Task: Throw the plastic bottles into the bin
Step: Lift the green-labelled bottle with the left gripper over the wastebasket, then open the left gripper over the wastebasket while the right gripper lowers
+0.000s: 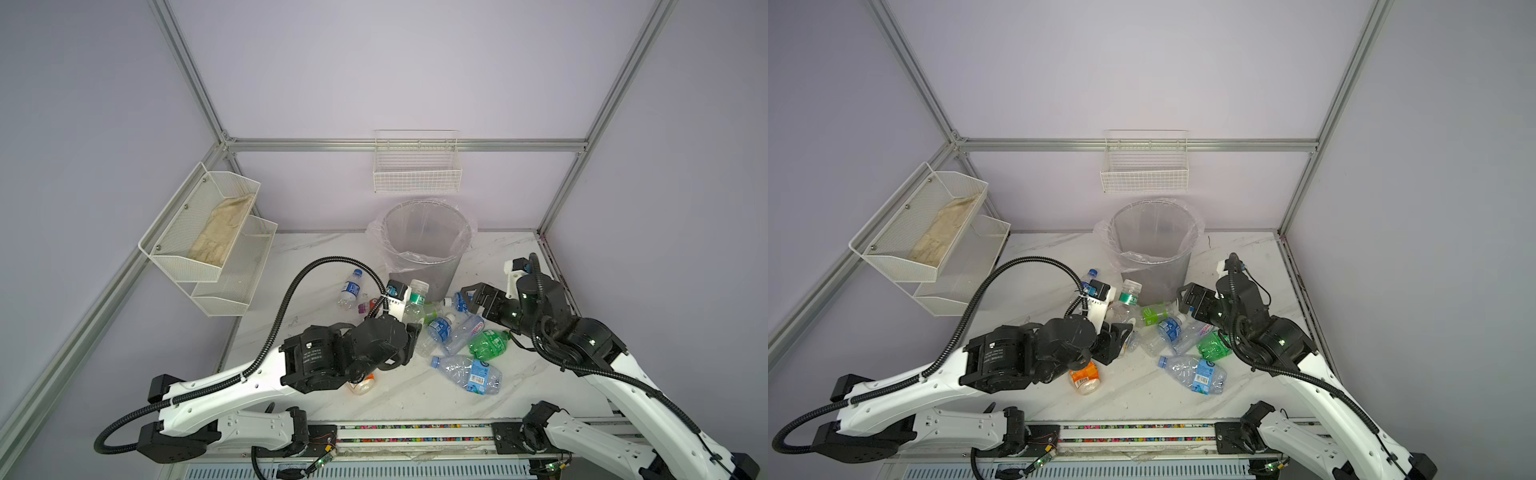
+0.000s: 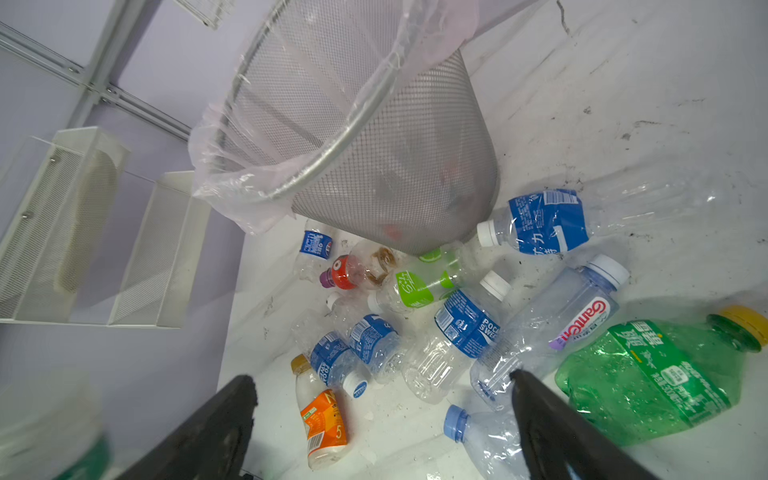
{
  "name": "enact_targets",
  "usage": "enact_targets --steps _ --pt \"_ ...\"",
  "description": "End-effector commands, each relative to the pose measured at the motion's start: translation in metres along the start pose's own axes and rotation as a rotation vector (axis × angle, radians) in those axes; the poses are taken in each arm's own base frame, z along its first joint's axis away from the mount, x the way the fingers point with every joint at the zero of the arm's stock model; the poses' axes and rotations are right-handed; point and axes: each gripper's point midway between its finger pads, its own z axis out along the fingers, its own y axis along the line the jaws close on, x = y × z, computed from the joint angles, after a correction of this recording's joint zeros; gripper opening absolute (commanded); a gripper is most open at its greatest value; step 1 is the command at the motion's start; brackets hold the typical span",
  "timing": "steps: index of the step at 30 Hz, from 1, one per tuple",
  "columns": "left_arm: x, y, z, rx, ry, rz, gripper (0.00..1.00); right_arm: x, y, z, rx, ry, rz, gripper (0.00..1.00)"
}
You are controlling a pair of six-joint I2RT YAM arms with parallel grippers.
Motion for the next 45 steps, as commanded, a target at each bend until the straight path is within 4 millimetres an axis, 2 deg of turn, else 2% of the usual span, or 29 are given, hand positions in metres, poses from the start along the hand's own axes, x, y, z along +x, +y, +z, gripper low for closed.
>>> enact_targets --steps 1,7,12,14,19,26,29,32,34,37,38,39,41,43,45 --pt "-0.069 -0.002 -0.030 0.001 -0.150 0.056 0.40 0.007 -0.002 0.005 -0.007 0.017 -0.003 0.97" --pt "-0.131 -0.005 -0.045 -0.019 -0.248 0.119 0.40 0.011 -0.002 0.007 -0.024 0.026 0.012 0.97" --pt "-0.173 -0.008 -0.059 -0.036 -0.332 0.176 0.39 0.012 -0.004 0.007 -0.014 0.033 0.012 0.97" --pt "-0.184 -0.012 -0.053 -0.052 -0.346 0.202 0.39 0.012 -0.005 0.005 -0.011 0.029 0.010 0.98" --pt "-0.217 -0.009 -0.058 -0.060 -0.434 0.200 0.39 0.014 -0.008 0.003 -0.012 0.029 0.011 0.98" --pt "-0.245 -0.006 -0.054 -0.041 -0.518 0.170 0.39 0.017 -0.009 -0.001 -0.023 0.038 0.008 0.97" --pt "-0.253 -0.002 -0.044 -0.035 -0.526 0.163 0.39 0.018 -0.010 -0.002 -0.020 0.040 0.008 0.98" --pt "-0.258 0.002 -0.023 -0.020 -0.515 0.148 0.39 0.018 -0.009 -0.002 -0.021 0.042 0.007 0.98" --pt "-0.258 0.007 -0.002 -0.017 -0.494 0.144 0.40 0.018 -0.008 -0.003 -0.024 0.041 0.006 0.97" --pt "-0.253 0.025 0.045 -0.038 -0.419 0.127 0.41 0.017 -0.007 -0.005 -0.026 0.043 0.006 0.97" --pt "-0.249 0.030 0.061 -0.033 -0.379 0.116 0.46 0.016 -0.006 -0.006 -0.028 0.042 0.003 0.97" --pt "-0.244 0.035 0.074 -0.020 -0.335 0.094 0.62 0.015 -0.005 -0.008 -0.031 0.041 0.001 0.98" --pt "-0.240 0.042 0.083 -0.031 -0.291 0.078 0.97 0.013 -0.005 -0.014 -0.032 0.034 -0.004 0.97" --pt "-0.241 0.044 0.081 -0.040 -0.295 0.076 1.00 0.012 -0.006 -0.019 -0.033 0.026 -0.004 0.97" --pt "-0.247 0.046 0.069 -0.047 -0.326 0.070 1.00 0.012 -0.006 -0.023 -0.037 0.021 -0.001 0.98"
